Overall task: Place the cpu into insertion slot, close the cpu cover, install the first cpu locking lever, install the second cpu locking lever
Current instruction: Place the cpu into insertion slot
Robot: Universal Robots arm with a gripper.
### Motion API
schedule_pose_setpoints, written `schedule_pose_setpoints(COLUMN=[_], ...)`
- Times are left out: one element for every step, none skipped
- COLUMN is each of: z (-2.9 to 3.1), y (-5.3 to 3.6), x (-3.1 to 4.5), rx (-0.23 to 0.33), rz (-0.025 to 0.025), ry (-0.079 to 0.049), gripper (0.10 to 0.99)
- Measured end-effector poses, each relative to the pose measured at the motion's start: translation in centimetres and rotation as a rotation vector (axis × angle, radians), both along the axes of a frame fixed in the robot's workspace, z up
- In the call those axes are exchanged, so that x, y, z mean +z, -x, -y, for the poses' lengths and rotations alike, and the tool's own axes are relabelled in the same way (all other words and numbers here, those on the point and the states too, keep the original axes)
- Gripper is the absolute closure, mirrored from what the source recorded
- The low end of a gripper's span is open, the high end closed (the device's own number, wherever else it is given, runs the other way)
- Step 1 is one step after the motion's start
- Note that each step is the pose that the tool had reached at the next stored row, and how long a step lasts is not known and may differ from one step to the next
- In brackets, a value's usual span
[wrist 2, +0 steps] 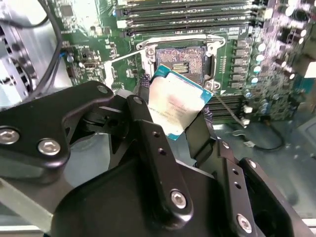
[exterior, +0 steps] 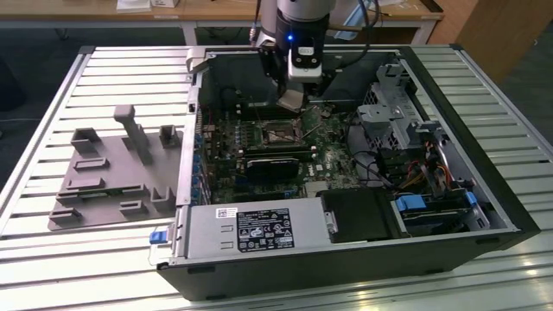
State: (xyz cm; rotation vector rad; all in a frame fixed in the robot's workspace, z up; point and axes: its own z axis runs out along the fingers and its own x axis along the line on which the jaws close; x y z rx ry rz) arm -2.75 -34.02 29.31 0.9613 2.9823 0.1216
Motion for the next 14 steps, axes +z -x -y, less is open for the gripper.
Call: schedule_pose_setpoints(z=[0.00, 0.00, 0.00, 0.00, 0.00, 0.00, 0.00, 0.00, 0.00, 0.00, 0.00, 0.00, 0.00, 0.00], y=[0.00, 0.00, 0.00, 0.00, 0.00, 0.00, 0.00, 0.00, 0.00, 0.00, 0.00, 0.00, 0.00, 0.00], x=[-0.03, -0.07, -0.10, -0.12, -0.15, -0.17, -0.19, -0.22, -0.26, -0.30, -0.34, -0.40, -0.45, -0.50], rx=[-0.018, -0.036, -0.054, -0.072, -0.091, -0.109, -0.127, -0.145, -0.163, -0.181, -0.199, -0.219, -0.236, -0.254], rz=[0.0000, 0.0000, 0.0000, 0.0000, 0.0000, 0.0000, 0.0000, 0.0000, 0.0000, 0.0000, 0.0000, 0.0000, 0.0000, 0.0000], ry=[0.000, 0.000, 0.000, 0.000, 0.000, 0.000, 0.000, 0.000, 0.000, 0.000, 0.000, 0.000, 0.000, 0.000], gripper=[0.549, 0.549, 0.549, 0.549, 0.549, 0.549, 0.549, 0.549, 0.549, 0.549, 0.549, 0.549, 0.549, 0.549])
